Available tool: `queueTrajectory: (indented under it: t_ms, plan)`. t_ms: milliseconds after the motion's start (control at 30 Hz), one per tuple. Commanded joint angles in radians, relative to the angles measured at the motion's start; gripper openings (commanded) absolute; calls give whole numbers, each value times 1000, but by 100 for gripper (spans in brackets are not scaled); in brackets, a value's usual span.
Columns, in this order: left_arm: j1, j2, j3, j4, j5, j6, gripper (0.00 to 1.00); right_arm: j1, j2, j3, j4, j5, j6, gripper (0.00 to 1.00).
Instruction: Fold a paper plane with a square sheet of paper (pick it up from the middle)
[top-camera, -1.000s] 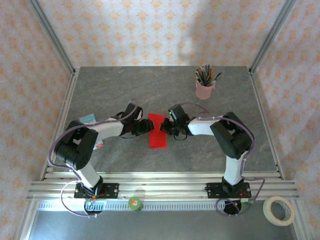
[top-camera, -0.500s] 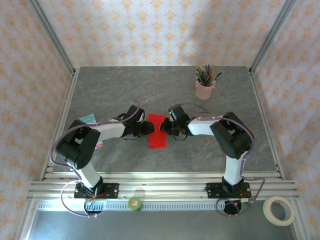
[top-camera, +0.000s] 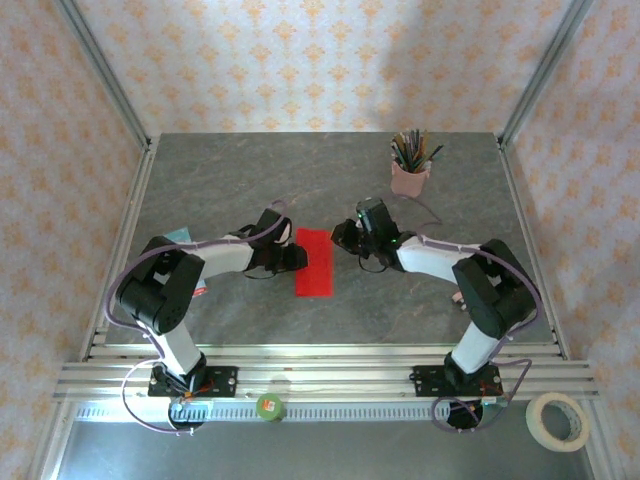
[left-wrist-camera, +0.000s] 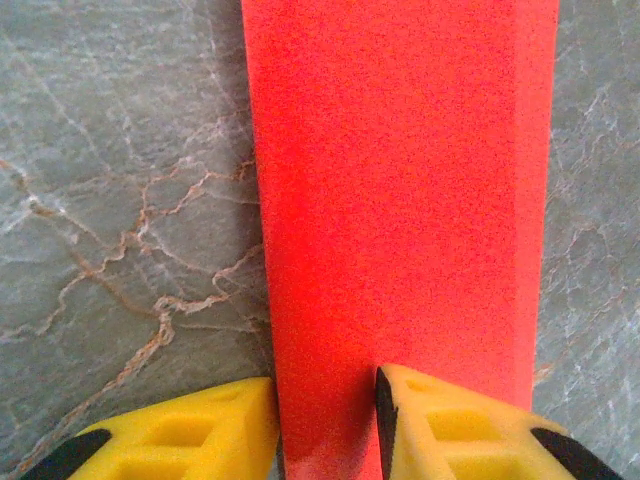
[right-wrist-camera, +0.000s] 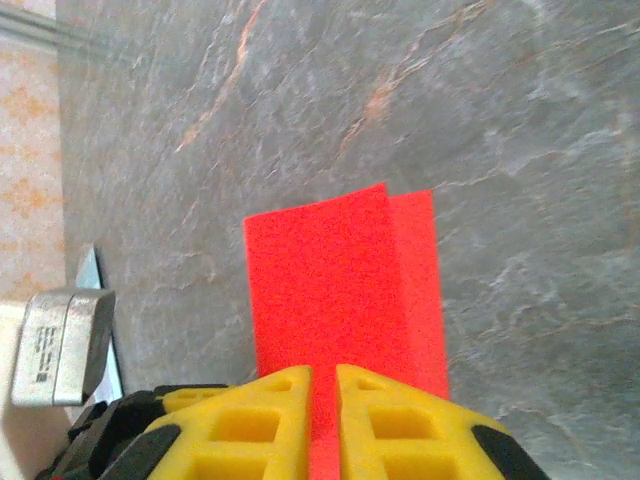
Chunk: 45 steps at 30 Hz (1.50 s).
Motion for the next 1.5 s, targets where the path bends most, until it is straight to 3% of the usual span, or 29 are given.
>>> queueTrajectory:
  t_ms: [0, 533, 1467]
  plan:
    - [-19, 103, -7, -95, -48, 79, 38, -4, -10, -22, -3, 41, 10, 14]
    - [-58, 220, 91, -188, -146, 146, 42, -15, 4, -28, -14, 51, 12, 15]
    - [-82, 285, 136, -209, -180, 157, 44, -15, 49, -31, 4, 10, 18, 15]
